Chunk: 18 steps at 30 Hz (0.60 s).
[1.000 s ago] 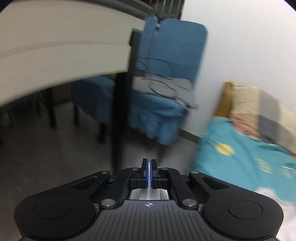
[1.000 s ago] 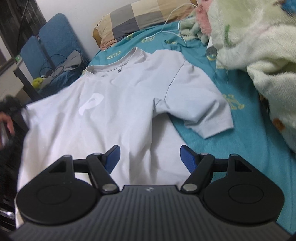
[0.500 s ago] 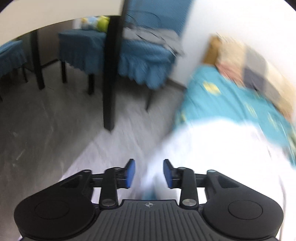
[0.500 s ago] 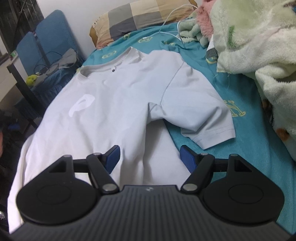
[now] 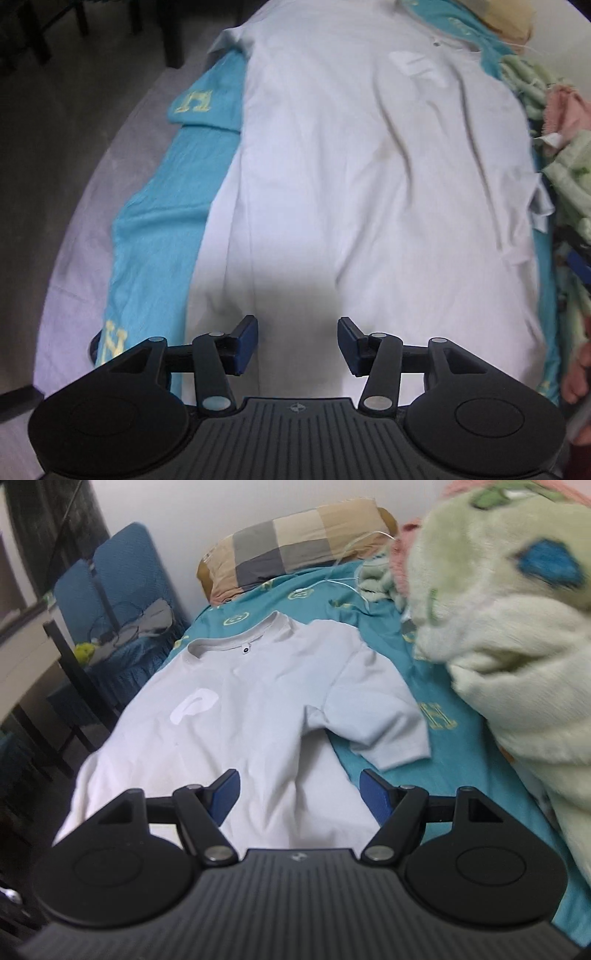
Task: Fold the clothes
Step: 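Smooth the T-shirt body flat with the left tool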
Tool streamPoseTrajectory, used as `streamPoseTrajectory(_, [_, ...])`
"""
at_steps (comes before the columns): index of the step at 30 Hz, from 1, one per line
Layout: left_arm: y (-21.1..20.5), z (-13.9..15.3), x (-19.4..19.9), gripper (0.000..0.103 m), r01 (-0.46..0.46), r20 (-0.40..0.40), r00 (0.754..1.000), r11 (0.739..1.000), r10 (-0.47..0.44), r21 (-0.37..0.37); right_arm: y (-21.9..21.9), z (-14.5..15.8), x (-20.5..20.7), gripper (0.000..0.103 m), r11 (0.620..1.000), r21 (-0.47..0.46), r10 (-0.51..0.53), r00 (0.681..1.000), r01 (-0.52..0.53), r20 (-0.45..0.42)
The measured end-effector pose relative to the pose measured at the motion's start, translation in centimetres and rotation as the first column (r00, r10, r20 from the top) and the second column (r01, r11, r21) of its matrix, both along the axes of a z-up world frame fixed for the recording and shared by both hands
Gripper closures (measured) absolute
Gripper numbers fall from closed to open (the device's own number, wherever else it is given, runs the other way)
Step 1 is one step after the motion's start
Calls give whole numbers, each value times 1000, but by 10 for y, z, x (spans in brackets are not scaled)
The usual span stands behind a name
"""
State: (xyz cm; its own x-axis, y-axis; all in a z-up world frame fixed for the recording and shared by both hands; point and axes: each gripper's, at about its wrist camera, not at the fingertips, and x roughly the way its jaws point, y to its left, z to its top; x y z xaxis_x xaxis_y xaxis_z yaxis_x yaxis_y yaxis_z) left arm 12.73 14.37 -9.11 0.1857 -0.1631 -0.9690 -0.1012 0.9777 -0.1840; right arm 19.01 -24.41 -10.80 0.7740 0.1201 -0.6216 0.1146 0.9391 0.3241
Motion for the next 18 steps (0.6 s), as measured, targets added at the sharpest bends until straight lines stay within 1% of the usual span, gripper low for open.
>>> streamPoseTrajectory(3, [-15, 1, 8, 47, 42, 8, 999, 999, -42, 24, -13, 7, -14, 30, 999, 35, -36, 999, 36, 2])
streamPoseTrajectory(5, [-21, -4, 4, 49, 74, 12, 997, 996, -75, 54, -20, 12, -21, 30, 997, 45, -62, 998, 61, 11])
streamPoseTrajectory(6, [-23, -7, 1, 58, 92, 10, 996, 993, -92, 70, -24, 14, -24, 30, 996, 50, -75, 997, 74, 16])
streamPoseTrajectory(7, [-24, -8, -2, 66, 106, 7, 994, 990, -107, 89, -27, 15, -26, 30, 995, 52, -84, 996, 83, 18])
streamPoseTrajectory(9, [-27, -9, -9, 93, 133, -1, 991, 983, -134, 128, -29, 15, -26, 30, 994, 52, -95, 995, 94, 18])
streamPoseTrajectory(12, [-25, -3, -19, 97, 163, -1, 986, 975, -165, 153, -31, 13, -25, 30, 993, 61, -101, 995, 100, 17])
streamPoseTrajectory(15, [-14, 22, -22, 97, 185, -7, 982, 969, -187, 162, -34, 14, -25, 30, 992, 73, -107, 994, 105, 21])
streamPoseTrajectory(16, [-7, 30, -22, 97, 183, -13, 983, 967, -184, 177, -36, 14, -25, 30, 991, 79, -113, 993, 111, 22])
streamPoseTrajectory(17, [0, 37, -21, 100, 178, -20, 984, 964, -177, 199, -38, 15, -26, 30, 989, 88, -120, 993, 117, 24])
streamPoseTrajectory(18, [7, 42, -22, 99, 173, -27, 985, 959, -171, 225, -41, 15, -25, 30, 987, 100, -128, 991, 125, 24])
